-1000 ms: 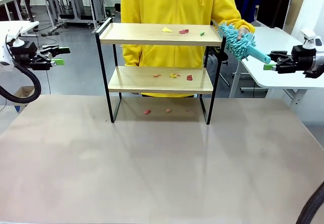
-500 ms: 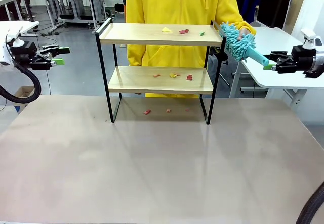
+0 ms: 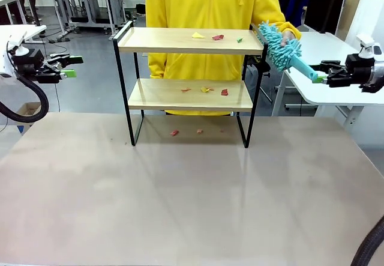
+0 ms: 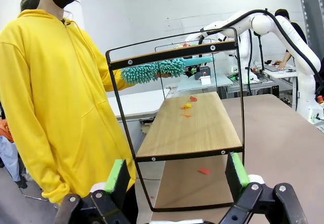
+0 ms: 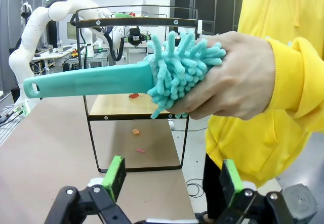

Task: Clean the shelf.
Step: Pick up the Duster handed by the human.

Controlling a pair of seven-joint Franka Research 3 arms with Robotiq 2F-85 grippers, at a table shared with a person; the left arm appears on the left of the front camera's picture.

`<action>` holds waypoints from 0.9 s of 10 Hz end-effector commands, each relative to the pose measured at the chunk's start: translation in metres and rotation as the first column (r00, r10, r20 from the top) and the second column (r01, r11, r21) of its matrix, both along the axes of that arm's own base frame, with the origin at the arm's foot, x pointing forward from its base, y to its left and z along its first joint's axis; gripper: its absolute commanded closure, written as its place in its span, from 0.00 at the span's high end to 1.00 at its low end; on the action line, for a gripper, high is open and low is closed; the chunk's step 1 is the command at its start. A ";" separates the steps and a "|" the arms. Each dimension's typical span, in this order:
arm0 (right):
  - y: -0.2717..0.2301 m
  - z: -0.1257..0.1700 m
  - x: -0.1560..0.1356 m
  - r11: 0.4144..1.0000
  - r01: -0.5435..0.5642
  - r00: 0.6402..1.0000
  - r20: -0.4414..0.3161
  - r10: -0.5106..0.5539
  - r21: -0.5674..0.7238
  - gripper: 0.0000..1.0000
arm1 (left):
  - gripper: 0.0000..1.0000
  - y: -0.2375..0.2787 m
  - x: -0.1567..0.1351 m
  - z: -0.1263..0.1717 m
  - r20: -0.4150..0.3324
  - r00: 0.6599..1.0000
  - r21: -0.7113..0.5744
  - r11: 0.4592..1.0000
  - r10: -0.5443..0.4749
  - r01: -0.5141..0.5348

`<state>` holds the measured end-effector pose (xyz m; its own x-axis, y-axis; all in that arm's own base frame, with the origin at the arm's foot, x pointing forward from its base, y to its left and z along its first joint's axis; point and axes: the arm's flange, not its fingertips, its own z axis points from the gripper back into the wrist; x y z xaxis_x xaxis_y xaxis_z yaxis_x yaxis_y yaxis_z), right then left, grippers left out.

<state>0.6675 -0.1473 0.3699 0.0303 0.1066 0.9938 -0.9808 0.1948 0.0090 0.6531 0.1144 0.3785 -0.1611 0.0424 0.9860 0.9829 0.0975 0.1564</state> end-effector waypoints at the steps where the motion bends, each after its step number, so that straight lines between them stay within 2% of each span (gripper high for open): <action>1: 0.000 0.001 0.001 1.000 0.002 1.000 0.003 -0.002 -0.001 1.00 | 1.00 0.000 0.000 0.002 0.004 1.000 0.003 1.000 -0.003 0.003; 3: 0.000 0.000 0.000 1.000 0.000 1.000 0.000 0.000 0.000 1.00 | 1.00 0.000 0.000 0.002 0.004 1.000 0.003 1.000 -0.003 0.003; 4: 0.002 0.026 -0.011 0.997 -0.024 0.995 -0.097 0.017 -0.073 1.00 | 1.00 0.000 0.000 0.002 0.004 1.000 0.003 1.000 -0.003 0.003; 6: 0.016 0.100 -0.038 0.964 0.055 0.968 -0.223 -0.116 -0.261 1.00 | 1.00 0.000 0.000 0.002 0.004 1.000 0.003 1.000 -0.003 0.003; 8: 0.038 0.159 -0.051 0.884 0.187 0.911 -0.260 -0.319 -0.427 1.00 | 1.00 0.000 0.000 0.002 0.004 1.000 0.003 1.000 -0.003 0.003; 9: 0.059 0.179 -0.063 0.805 0.304 0.827 -0.278 -0.489 -0.510 1.00 | 1.00 0.000 0.000 0.002 0.004 1.000 0.003 1.000 -0.003 0.003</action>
